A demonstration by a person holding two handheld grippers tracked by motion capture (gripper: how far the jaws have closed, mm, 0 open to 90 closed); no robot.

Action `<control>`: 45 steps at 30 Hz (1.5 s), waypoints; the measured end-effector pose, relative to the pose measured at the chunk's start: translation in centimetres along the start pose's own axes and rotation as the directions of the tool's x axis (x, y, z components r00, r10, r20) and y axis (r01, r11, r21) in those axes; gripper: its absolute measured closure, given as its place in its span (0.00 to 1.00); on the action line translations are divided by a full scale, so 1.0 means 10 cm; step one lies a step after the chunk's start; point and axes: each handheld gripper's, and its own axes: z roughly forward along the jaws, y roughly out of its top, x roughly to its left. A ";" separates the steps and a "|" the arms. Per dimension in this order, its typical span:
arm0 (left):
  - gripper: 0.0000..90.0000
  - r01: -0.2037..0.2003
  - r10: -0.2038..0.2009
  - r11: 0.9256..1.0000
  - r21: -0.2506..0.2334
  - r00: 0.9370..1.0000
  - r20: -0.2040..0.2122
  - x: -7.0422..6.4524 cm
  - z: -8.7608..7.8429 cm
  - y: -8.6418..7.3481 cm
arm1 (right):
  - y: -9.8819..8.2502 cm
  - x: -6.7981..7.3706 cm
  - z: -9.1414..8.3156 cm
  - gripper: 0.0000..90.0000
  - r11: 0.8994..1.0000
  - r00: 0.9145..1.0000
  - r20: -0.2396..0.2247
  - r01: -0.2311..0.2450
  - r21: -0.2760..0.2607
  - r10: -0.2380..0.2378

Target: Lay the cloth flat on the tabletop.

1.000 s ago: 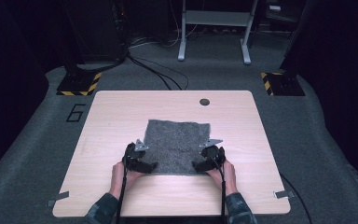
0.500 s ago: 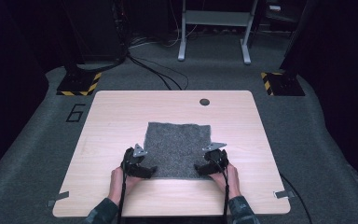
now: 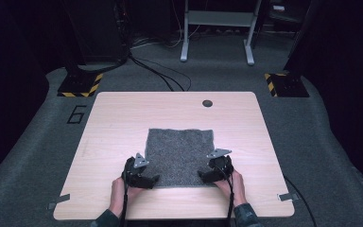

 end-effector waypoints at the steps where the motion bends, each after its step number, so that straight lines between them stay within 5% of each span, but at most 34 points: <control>1: 0.18 -0.003 0.003 1.000 -0.003 1.000 -0.003 -0.01 -0.01 -0.01 | -0.01 0.01 -0.01 0.12 1.000 1.000 0.001 -0.002 0.001 0.002; 15: 0.16 0.013 -0.013 1.000 -0.013 1.000 0.012 -0.11 -0.10 -0.10 | -0.11 0.08 -0.08 0.12 1.000 1.000 -0.008 0.004 -0.016 -0.004; 20: 0.15 0.061 -0.061 0.996 -0.066 0.998 0.013 0.05 -0.22 -0.05 | -0.10 0.12 -0.17 0.11 0.998 1.000 -0.013 -0.015 -0.066 0.014; 27: 0.13 0.143 -0.144 0.984 -0.107 0.990 0.002 0.33 -0.26 0.07 | 0.03 0.35 -0.23 0.12 0.995 0.998 -0.050 0.039 -0.088 -0.044; 45: 0.14 0.208 -0.210 0.973 -0.096 0.978 -0.003 0.74 -0.05 0.31 | 0.25 0.90 -0.07 0.13 0.988 0.984 -0.146 0.086 -0.127 -0.105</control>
